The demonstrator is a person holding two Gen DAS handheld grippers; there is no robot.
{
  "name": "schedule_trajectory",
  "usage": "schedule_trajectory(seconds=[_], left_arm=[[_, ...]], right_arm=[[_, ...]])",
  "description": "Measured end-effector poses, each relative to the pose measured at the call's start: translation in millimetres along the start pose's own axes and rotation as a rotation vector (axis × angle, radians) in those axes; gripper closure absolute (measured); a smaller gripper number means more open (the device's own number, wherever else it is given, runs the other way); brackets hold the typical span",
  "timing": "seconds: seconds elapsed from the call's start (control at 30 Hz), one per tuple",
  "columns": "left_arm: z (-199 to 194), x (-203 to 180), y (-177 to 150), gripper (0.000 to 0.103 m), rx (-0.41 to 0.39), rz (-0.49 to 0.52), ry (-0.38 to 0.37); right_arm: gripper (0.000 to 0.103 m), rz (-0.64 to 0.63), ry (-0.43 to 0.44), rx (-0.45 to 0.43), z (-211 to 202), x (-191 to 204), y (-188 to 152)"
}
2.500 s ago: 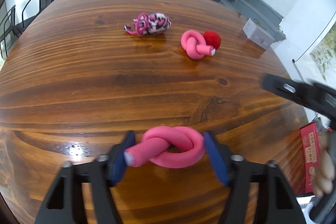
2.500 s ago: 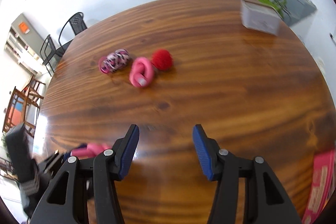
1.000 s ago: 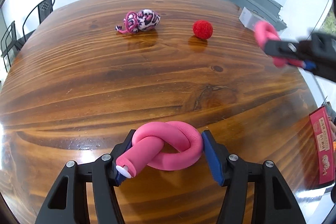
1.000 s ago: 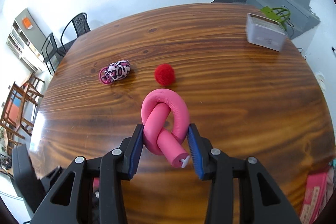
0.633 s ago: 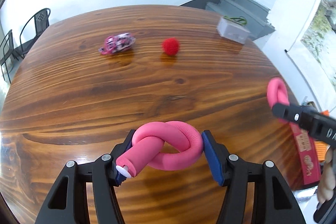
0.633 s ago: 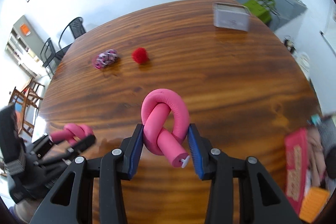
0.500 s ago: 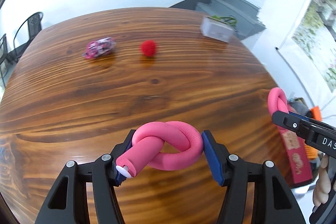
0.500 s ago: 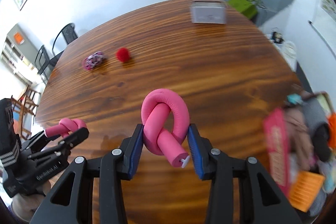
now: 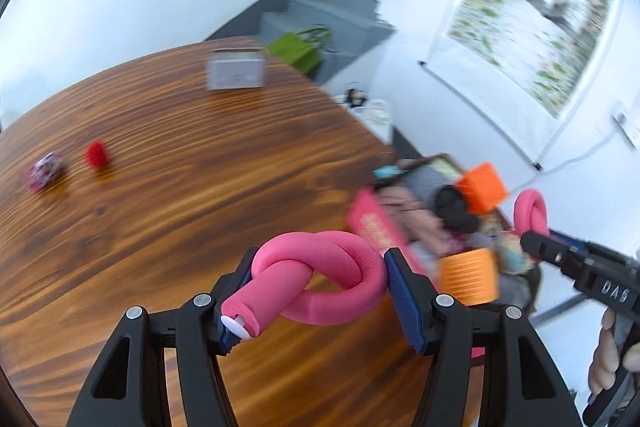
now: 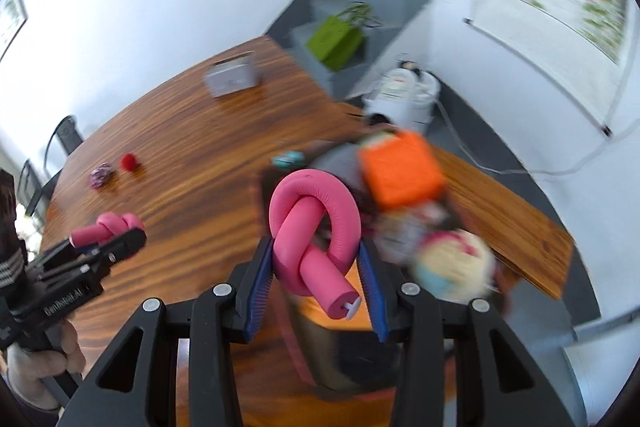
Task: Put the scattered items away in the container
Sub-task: 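Carry both pink foam knots into the pink-rimmed box and open both grippers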
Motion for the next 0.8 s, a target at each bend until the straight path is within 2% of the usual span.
schedule_trajectory(seconds=[0.17,0.33,0.57,0.8], left_arm=[[27,-50,15,0.04,0.005,0.051,-0.058],[50,-79,34,0.04,0.0,0.093,-0.072],[91,-84,47,0.04,0.027,0.106,-0.035],[113,-76,40,0.04,0.058,0.104,-0.017]], right_arm=[[0.058,0.06,-0.043,0.012,-8,-47,-17],[0.058,0.095,-0.035,0.009,-14,-67,-25],[0.058,0.115,-0.005,0.022,-16,-76,-38],[0.058,0.052,0.066,0.047,-10,-51,-51]])
Point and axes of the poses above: each gripper's, at about its wrist camera, not at the fingertips, and z roughly the way its jaws point, x to its left, y to its top, the point moved 6 cm from there along z, roughly the way its jaws point, and after that the axes turned 8 degrees about -y, right-handed, at the moved point
